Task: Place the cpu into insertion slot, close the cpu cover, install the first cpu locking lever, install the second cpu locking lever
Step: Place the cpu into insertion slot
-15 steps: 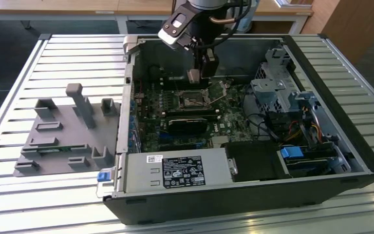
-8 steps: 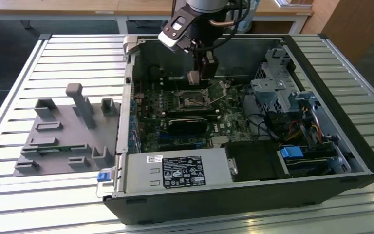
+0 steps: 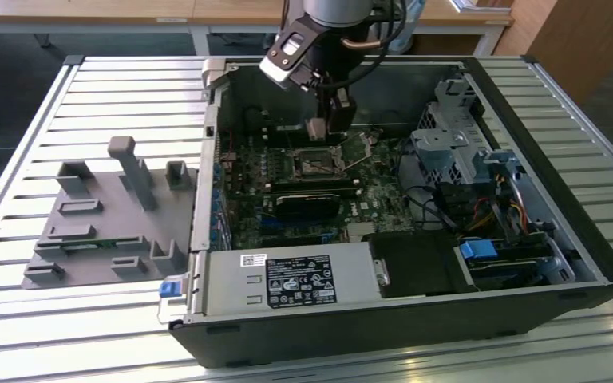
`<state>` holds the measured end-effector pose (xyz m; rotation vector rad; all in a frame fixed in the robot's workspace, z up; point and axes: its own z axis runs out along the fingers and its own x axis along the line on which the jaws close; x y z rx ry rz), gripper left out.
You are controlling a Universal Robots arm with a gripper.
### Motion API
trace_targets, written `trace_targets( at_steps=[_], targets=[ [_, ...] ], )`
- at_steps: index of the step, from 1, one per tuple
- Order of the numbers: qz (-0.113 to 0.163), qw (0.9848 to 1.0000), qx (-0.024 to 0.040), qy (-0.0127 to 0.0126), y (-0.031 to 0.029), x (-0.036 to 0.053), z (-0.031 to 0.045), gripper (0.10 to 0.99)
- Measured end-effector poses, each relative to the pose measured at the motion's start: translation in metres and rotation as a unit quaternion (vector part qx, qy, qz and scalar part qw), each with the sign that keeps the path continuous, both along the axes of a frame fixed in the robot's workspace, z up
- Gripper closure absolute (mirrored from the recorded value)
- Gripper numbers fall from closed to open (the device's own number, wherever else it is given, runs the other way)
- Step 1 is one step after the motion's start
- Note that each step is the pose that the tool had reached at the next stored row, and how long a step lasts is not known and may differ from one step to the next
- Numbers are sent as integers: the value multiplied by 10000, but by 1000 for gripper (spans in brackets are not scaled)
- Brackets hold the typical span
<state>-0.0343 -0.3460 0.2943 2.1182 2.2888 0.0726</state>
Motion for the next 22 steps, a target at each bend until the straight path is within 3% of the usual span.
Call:
trace_targets(
  at_steps=[4, 14, 22],
  targets=[
    [-4, 10000, 1, -1, 36, 2, -65, 545],
    [-5, 10000, 0, 0, 51, 2, -216, 545],
    [-6, 10000, -1, 0, 83, 3, -290, 545]
  ],
)
